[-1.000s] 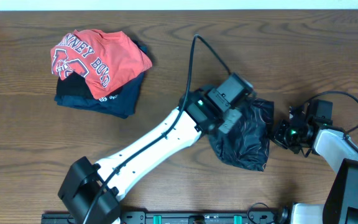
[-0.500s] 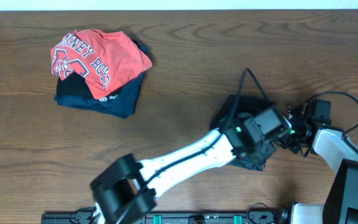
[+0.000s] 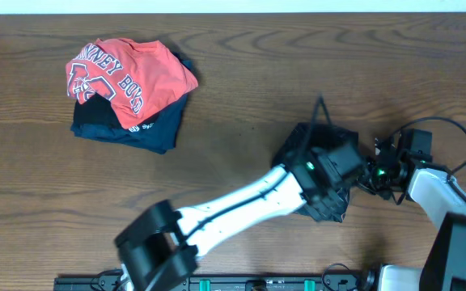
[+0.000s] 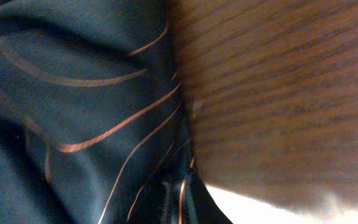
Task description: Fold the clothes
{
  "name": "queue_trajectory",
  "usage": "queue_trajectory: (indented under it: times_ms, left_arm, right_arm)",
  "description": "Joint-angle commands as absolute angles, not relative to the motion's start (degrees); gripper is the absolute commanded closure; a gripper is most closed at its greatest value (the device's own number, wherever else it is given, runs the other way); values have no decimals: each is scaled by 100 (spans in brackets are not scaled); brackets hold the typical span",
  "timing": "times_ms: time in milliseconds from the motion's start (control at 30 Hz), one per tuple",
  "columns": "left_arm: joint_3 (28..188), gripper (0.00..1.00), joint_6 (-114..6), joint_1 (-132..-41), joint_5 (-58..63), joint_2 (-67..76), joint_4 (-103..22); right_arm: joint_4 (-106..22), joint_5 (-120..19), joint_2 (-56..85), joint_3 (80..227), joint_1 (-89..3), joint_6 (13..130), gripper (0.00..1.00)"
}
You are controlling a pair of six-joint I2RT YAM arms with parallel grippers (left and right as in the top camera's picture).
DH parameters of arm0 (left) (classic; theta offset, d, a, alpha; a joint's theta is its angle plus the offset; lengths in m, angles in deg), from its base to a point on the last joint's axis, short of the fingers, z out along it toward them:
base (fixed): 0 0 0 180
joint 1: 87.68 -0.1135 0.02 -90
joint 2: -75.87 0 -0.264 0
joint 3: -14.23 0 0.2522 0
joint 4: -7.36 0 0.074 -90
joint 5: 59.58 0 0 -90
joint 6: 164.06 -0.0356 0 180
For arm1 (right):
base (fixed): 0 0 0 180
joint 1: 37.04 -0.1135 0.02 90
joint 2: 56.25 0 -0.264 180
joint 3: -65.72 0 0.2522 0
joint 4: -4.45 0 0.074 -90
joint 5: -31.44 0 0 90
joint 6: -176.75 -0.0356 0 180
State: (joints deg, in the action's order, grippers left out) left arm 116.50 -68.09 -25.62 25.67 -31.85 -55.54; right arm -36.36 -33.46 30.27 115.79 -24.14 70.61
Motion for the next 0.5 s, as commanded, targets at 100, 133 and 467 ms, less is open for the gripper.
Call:
queue_trajectory:
  times_ms: [100, 133, 467]
  left_arm:
    - [11905, 28, -6767, -3406, 3376, -2597, -6171]
    - [11866, 27, -6769, -3543, 3227, -2606, -6181]
    - [11748, 18, -6752, -4842, 2934, -2529, -6315]
  right_arm:
    - [-3955, -3044, 2024, 12045, -2527, 7789, 81]
    - [-3975, -2959, 1901, 12049, -2571, 7802, 79]
    - [-3966, -3175, 1718, 12049, -4184, 8084, 63]
